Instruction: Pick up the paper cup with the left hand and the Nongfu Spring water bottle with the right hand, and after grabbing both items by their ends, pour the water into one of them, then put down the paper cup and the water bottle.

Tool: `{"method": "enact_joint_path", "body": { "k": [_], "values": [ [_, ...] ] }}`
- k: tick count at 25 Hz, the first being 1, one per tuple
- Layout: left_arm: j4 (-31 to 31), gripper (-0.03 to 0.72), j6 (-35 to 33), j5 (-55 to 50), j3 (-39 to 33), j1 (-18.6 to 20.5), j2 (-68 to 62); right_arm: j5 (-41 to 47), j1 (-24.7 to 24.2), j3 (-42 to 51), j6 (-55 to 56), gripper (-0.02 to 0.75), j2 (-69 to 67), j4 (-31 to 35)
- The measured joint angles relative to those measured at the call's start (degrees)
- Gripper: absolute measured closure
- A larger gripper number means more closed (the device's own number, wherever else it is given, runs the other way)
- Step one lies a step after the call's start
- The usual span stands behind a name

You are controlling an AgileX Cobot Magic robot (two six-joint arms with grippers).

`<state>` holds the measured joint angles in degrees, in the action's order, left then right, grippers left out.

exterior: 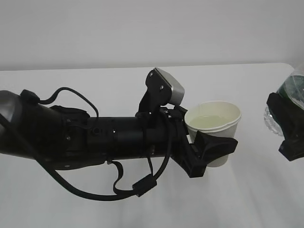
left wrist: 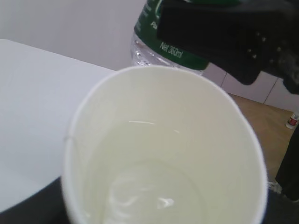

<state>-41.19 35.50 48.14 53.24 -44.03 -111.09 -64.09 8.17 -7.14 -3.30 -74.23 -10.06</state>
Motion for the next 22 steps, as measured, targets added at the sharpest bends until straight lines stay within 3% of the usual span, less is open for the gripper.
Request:
{"method": "enact_joint_path", "body": {
  "k": [10, 22],
  "values": [
    [0.8, 0.216, 0.0, -1.3, 0.0, 0.0, 1.0, 0.0, 0.0, 7.1, 0.2, 0.311, 0.0, 0.0],
    [1.1, 0.225, -2.9, -5.7, 0.0, 0.0, 1.0, -0.2, 0.0, 7.3, 0.2, 0.311, -1.0, 2.9]
  ]
}}
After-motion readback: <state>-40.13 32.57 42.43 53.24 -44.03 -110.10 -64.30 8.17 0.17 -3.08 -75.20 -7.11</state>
